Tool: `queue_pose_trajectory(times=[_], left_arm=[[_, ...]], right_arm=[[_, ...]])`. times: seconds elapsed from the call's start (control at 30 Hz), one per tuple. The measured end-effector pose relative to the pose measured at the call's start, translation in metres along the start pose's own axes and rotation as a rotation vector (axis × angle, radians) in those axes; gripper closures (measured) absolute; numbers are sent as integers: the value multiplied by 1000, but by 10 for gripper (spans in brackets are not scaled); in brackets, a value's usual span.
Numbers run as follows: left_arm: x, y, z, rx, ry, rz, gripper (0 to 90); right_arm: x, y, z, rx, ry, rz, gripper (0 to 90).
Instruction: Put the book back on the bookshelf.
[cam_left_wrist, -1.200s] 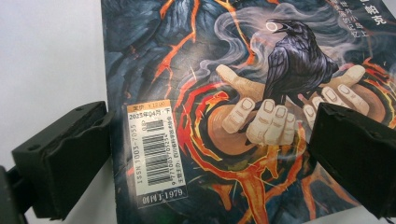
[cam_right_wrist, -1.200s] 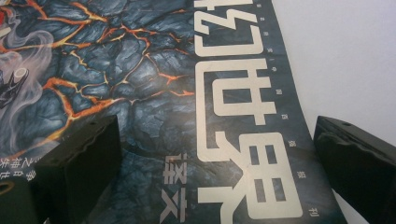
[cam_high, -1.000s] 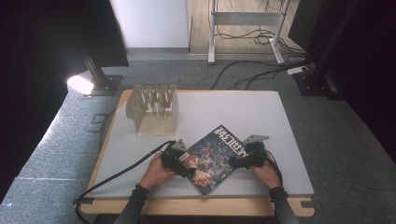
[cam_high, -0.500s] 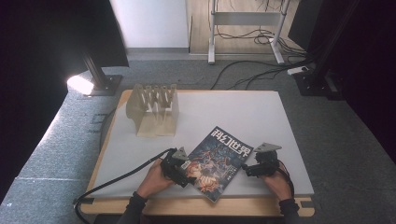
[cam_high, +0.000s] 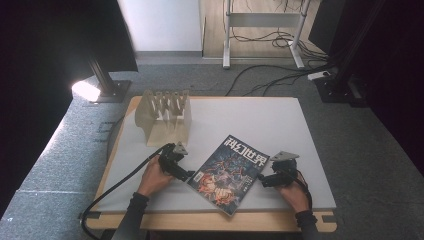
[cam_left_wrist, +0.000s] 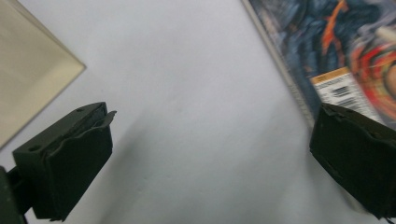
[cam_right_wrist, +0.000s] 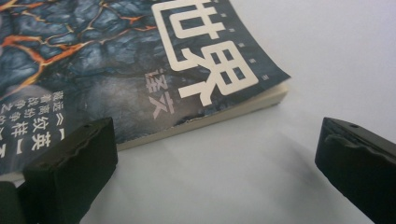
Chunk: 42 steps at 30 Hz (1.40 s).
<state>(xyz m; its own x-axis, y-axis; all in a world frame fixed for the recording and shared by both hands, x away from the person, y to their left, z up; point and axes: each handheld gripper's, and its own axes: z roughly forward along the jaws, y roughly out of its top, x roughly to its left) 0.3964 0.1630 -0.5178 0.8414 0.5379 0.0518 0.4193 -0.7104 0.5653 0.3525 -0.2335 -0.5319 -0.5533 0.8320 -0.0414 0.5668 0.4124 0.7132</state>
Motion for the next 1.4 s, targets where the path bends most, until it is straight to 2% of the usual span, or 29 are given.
queue_pose_trajectory(times=[0.13,0.2,0.4,0.57,0.7,0.93,1.07,1.2,1.3,1.4], left_arm=[[-4,-1,-1,-10,15,0,0],[-8,-3,-3,-10,10,8,0],[-24,-14,-5,-41,-65,-1,0],[-39,-19,-6,-74,-90,24,0],[-46,-20,-6,-83,-107,45,0],[-61,-13,-1,-92,-158,105,0],[-69,-9,2,-102,-175,124,0],[-78,-6,5,-115,-177,129,0],[-78,-6,4,-114,-173,130,0],[-75,-6,3,-103,-162,134,0]], right_arm=[[-1,6,4,8,-15,-3,0],[-4,12,10,17,-20,1,0],[-10,21,21,17,-28,34,0],[-14,32,32,22,-26,62,1],[-15,42,40,35,-29,51,11],[-14,59,56,27,-29,55,50],[-13,70,68,32,-35,56,70],[-13,75,74,29,-30,57,71],[-16,76,76,32,-7,60,73],[-18,77,68,51,-2,30,71]])
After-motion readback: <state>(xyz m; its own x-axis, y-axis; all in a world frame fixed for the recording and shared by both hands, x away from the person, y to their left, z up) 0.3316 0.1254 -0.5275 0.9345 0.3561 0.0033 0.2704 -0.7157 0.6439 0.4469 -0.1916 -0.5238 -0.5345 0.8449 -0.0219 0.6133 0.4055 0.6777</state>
